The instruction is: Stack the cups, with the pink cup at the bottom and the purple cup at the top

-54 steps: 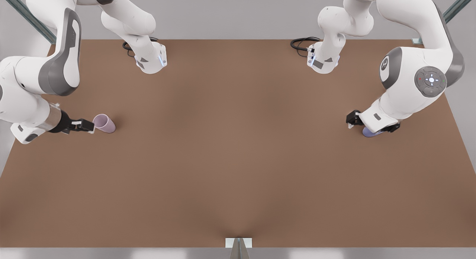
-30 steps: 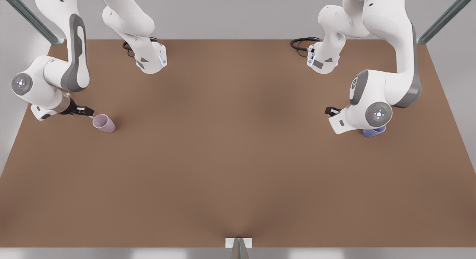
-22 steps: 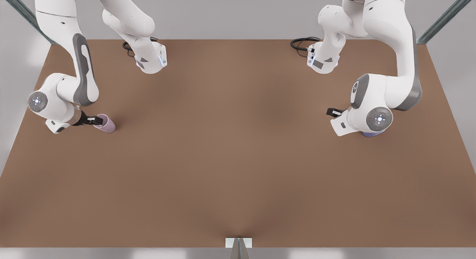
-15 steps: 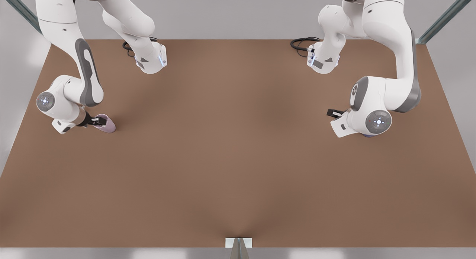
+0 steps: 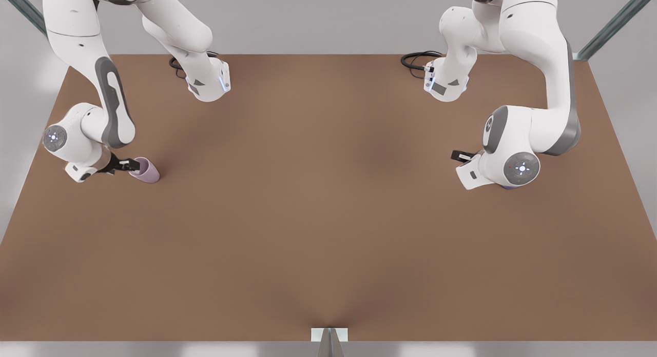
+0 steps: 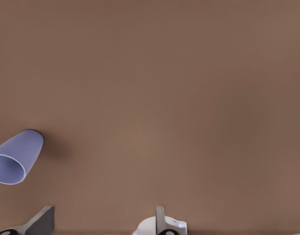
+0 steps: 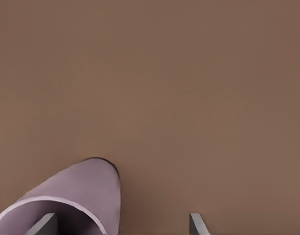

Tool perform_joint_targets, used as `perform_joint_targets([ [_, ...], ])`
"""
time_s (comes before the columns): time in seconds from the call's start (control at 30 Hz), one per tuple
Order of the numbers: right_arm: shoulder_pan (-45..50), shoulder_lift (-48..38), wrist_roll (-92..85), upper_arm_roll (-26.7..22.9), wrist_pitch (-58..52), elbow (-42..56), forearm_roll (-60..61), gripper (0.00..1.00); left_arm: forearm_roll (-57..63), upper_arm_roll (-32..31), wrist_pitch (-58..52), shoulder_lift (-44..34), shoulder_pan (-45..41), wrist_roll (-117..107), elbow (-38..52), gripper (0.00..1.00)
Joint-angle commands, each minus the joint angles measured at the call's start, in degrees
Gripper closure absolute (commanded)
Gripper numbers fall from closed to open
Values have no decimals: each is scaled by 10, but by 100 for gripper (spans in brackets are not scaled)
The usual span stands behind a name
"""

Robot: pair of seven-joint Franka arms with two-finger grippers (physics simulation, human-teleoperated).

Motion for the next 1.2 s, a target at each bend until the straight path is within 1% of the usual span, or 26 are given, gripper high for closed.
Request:
perform_joint_targets([
  [0.0,2,12,-68,1,9,0,2,0,0,0,0,0,-1,1,0,0],
  [0.07,2,22,-69,1,9,-1,2,1,0,0,0,0,-1,2,0,0],
  [0.1,2,25,-73,1,9,-1,2,11,0,0,0,0,-1,2,0,0],
  [0.13,2,29,-82,1,9,0,2,46,0,0,0,0,-1,1,0,0],
  [0.17,1,37,-83,1,9,2,2,75,-1,0,0,0,-1,1,0,0],
  [0.2,2,37,-83,1,10,3,3,79,-1,0,0,0,-1,2,0,0],
  [0.53,11,30,-83,6,5,27,2,79,0,0,1,0,-2,1,1,0],
  [0.63,12,26,-81,27,0,44,2,79,0,0,8,-1,-1,1,-2,0],
  [0.7,12,22,-64,61,-19,65,3,79,0,0,9,0,1,1,-2,0],
  [0.77,12,26,20,119,-34,82,3,79,0,0,10,0,5,1,-2,0],
  [0.8,12,26,56,140,-34,83,3,79,0,0,14,-1,6,0,-6,0],
  [0.83,13,27,119,175,-35,84,3,79,-1,5,44,-6,7,-1,-16,0],
  [0.87,14,30,175,206,-58,99,2,79,-1,36,96,-10,8,-1,-14,0],
  [0.9,27,33,227,225,-97,124,3,79,-1,50,137,-13,14,-1,-13,0],
  [0.93,68,38,291,225,-123,150,2,79,-1,51,160,-13,23,-1,-12,0],
  [1.0,144,61,421,225,-125,191,3,79,18,51,166,-12,35,-3,-16,0],
  [1.03,186,82,487,225,-143,230,3,79,24,52,168,-9,44,-2,-22,0],
  [1.07,231,118,558,225,-190,302,1,79,71,51,169,-8,47,-2,-37,0],
  [1.13,296,176,658,225,-223,410,-3,79,69,79,182,-1,53,-2,-42,0],
  [1.17,345,232,719,222,-277,507,-7,79,60,82,199,-1,64,-2,-51,0],
])
